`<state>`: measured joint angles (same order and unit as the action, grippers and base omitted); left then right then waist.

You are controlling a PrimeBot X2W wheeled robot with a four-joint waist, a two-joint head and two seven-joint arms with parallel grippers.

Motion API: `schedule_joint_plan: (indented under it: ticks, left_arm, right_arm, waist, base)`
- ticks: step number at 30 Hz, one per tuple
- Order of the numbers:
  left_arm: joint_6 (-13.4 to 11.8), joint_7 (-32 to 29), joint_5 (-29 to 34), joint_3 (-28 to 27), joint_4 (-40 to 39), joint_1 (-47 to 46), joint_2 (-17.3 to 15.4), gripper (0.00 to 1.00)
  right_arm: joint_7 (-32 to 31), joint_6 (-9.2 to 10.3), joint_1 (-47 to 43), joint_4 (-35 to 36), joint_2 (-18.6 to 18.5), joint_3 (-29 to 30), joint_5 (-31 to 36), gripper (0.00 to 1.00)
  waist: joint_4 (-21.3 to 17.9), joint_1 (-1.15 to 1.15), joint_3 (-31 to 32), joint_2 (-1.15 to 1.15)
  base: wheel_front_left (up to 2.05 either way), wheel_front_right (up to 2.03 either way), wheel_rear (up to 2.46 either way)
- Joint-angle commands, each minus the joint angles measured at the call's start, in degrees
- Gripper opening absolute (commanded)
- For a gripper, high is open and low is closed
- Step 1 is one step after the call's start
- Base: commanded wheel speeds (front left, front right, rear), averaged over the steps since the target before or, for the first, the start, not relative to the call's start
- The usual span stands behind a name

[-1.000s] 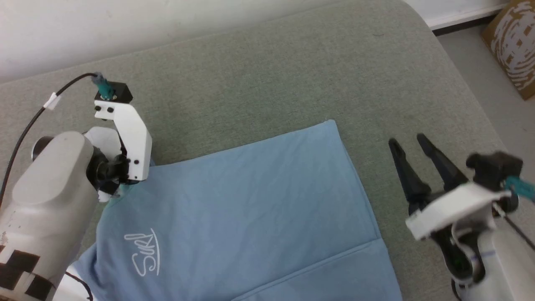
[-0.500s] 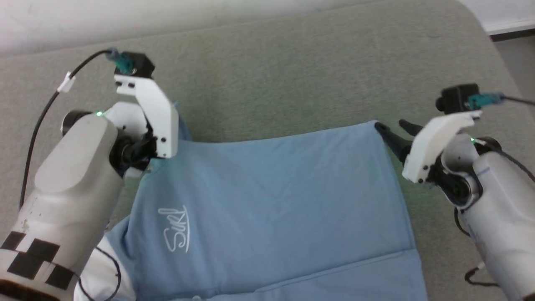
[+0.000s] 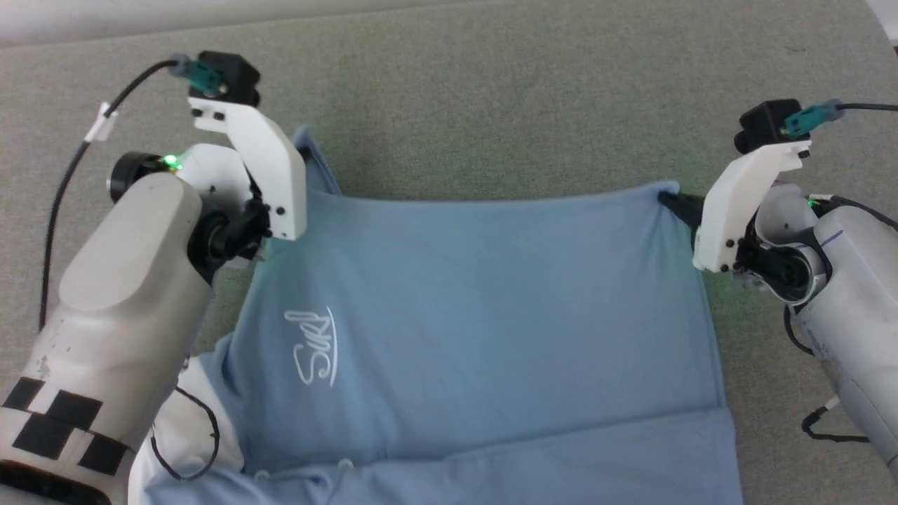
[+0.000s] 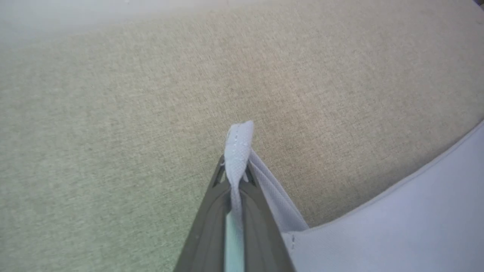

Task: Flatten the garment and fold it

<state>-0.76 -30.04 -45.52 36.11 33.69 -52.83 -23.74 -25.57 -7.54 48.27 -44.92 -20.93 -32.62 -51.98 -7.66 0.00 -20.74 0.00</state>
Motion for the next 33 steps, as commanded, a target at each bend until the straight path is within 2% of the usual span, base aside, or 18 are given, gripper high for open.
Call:
schedule_joint_plan:
  ticks: [1, 8, 13, 16, 20, 27, 28, 29, 30, 31, 32, 33]
  left_arm:
    - [-0.99, 2.4, 0.89, -1.03, 0.35, -0.59, -0.68, 0.0]
    - [-2.14, 10.48, 0.93, -3.61, 1.32, 0.48, -1.05, 0.0]
    - [-3.36, 17.38, -0.49, -6.27, -2.38, 7.16, -2.21, 0.0]
    - [-5.32, 21.12, -2.51, -8.37, -6.96, 15.56, -3.07, 0.0]
    - [-9.43, 25.44, -5.43, -11.33, -14.45, 28.68, -3.63, 0.0]
    - [-13.89, 27.9, -7.25, -11.31, -23.19, 42.69, -2.35, 0.0]
    - [-14.43, 28.23, -7.18, -11.11, -24.05, 44.06, -2.16, 0.0]
    - [-14.86, 28.37, -7.27, -10.92, -24.72, 45.33, -1.97, 0.0]
    - [-15.2, 28.41, -7.47, -10.77, -25.25, 46.57, -1.83, 0.0]
    - [-15.59, 28.62, -7.61, -10.78, -25.71, 47.67, -1.72, 0.11]
    - [-15.9, 29.08, -7.77, -10.96, -26.08, 48.67, -1.63, 0.49]
    - [-16.11, 29.36, -7.78, -10.96, -26.26, 49.61, -1.71, 1.0]
  right_arm:
    - [3.14, 0.05, -0.39, 0.22, 0.87, 0.16, -0.71, 0.0]
    - [15.99, 0.05, 0.89, 1.28, -1.97, 1.82, -0.03, 0.0]
    - [19.42, 0.05, -4.17, 3.98, -3.02, 1.62, -1.03, 0.0]
    - [19.71, 0.05, -9.62, 5.78, -3.58, 0.54, -1.51, 0.0]
    - [20.22, 0.05, -16.5, 6.5, -3.7, -0.46, -1.62, 0.0]
    - [25.21, 0.05, -23.07, 2.4, -2.9, 0.76, -0.45, 0.0]
    - [26.35, 0.05, -23.81, 1.61, -2.72, 1.17, -0.23, 0.06]
    - [27.36, 0.05, -24.49, 0.85, -2.43, 1.57, -0.08, 0.33]
    - [27.91, 0.05, -25.24, 0.22, -1.92, 1.89, -0.24, 0.48]
    - [28.25, 0.05, -25.99, -0.36, -1.58, 2.07, -0.31, 0.79]
    - [28.8, 0.05, -26.68, -0.71, -1.33, 2.22, -0.21, 1.0]
    - [29.43, 0.05, -27.4, -0.73, -1.0, 2.43, -0.32, 1.0]
  waist:
    - [0.01, 0.0, 1.51, 0.0]
    - [0.49, 0.0, 6.78, 0.0]
    - [0.99, 0.0, 11.85, 0.0]
    - [1.05, 0.0, 14.54, 0.0]
    - [1.33, 0.0, 16.24, 0.0]
    - [2.79, 0.0, 16.81, 0.0]
    - [2.98, 0.0, 16.88, 0.0]
    - [3.02, 0.0, 16.94, 0.0]
    - [2.95, 0.0, 17.11, 0.0]
    - [2.87, 0.0, 17.29, 0.0]
    - [2.74, 0.0, 17.43, 0.0]
    - [2.57, 0.0, 17.66, 0.0]
  base:
    - [0.0, 0.0, 0.0]
    - [0.0, 0.0, 0.0]
    - [0.0, 0.0, 0.0]
    - [0.0, 0.0, 0.0]
    - [0.0, 0.0, 0.0]
    - [0.0, 0.0, 0.0]
    - [0.0, 0.0, 0.0]
    - [0.0, 0.0, 0.0]
    - [0.0, 0.0, 0.0]
    - [0.0, 0.0, 0.0]
    - [0.0, 0.0, 0.0]
    - [0.0, 0.0, 0.0]
